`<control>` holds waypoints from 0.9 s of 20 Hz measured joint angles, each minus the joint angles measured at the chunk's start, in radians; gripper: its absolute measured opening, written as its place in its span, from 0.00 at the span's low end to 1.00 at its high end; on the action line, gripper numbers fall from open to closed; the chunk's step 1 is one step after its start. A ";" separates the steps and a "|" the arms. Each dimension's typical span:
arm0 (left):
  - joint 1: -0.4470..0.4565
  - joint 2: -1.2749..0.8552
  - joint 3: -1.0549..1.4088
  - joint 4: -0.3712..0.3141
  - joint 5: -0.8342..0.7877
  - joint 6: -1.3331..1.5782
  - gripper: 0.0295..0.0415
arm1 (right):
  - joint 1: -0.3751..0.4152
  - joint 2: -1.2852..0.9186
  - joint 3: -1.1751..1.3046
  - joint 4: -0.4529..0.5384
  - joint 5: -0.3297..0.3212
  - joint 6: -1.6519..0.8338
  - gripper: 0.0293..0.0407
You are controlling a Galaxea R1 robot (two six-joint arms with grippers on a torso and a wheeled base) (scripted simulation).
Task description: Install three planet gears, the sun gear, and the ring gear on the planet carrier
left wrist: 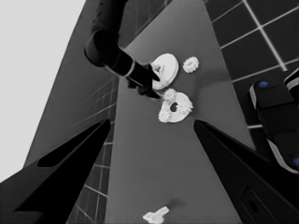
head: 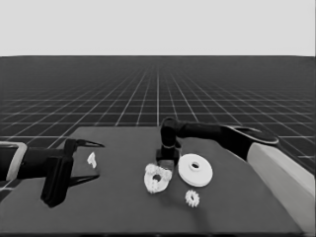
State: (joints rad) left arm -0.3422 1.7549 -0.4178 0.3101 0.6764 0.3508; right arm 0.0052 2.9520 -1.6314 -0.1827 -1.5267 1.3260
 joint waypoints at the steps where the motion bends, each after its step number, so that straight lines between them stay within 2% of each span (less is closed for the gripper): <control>1: 0.000 0.000 0.000 0.000 0.000 0.000 0.75 | 0.002 0.000 0.001 0.003 -0.001 0.000 0.81; 4: 0.000 0.000 0.000 0.000 0.000 0.000 0.75 | 0.005 0.000 0.001 0.006 -0.001 0.000 0.81; 5: 0.000 0.000 0.000 0.000 0.000 0.000 0.75 | -0.003 -0.176 0.325 -0.010 -0.023 0.145 0.81; 7: 0.000 0.000 0.000 0.000 0.000 0.000 0.75 | -0.014 -0.348 0.565 -0.019 -0.037 0.216 0.81; 14: 0.000 0.000 0.000 0.000 0.000 0.000 0.75 | -0.017 -0.431 0.665 -0.024 -0.041 0.230 0.81; 15: 0.000 0.000 0.000 0.000 0.000 0.000 0.75 | -0.116 -0.425 0.632 -0.131 -0.034 0.204 0.81; 16: 0.000 0.000 0.000 0.000 0.000 0.000 0.75 | -0.183 -0.418 0.601 -0.192 -0.023 0.182 0.81; 18: 0.000 0.000 0.000 0.000 0.000 0.000 0.75 | -0.239 -0.409 0.561 -0.243 -0.006 0.156 0.81</control>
State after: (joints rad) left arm -0.3422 1.7549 -0.4178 0.3101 0.6764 0.3508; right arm -0.2334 2.5429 -1.0706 -0.4259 -1.5328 1.4822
